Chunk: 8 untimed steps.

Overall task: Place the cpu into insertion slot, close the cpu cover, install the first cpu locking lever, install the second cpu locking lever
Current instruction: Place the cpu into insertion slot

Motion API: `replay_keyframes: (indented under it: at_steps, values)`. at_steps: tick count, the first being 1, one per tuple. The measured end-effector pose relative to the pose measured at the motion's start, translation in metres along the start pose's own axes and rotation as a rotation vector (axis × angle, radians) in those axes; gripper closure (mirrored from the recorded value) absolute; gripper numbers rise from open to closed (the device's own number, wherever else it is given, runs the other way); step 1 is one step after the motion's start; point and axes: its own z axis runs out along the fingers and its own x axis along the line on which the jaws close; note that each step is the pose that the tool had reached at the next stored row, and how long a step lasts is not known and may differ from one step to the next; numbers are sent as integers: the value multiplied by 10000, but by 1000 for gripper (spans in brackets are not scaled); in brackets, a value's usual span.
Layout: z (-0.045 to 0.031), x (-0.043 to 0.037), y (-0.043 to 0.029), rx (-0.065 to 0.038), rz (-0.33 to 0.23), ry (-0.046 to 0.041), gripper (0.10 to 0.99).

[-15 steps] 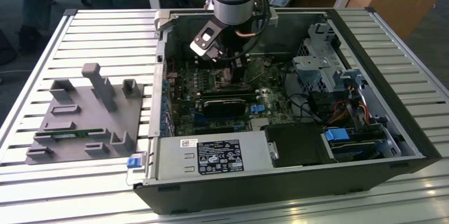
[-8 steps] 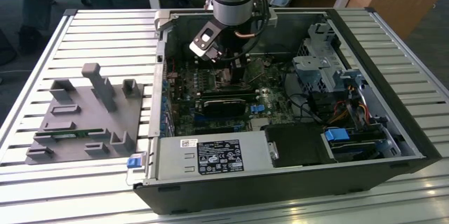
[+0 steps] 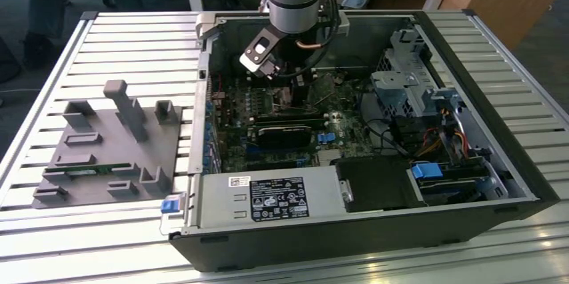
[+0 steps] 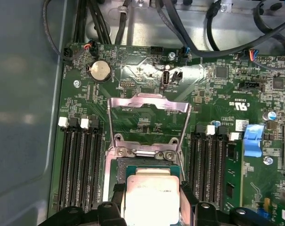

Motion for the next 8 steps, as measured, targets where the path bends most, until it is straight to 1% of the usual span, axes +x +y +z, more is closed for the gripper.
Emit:
replay_keyframes:
  at_steps: [5,8]
  values:
    - [34,29,-2,8,28,-6,545]
    - [69,48,-5,36,75,-102,545]
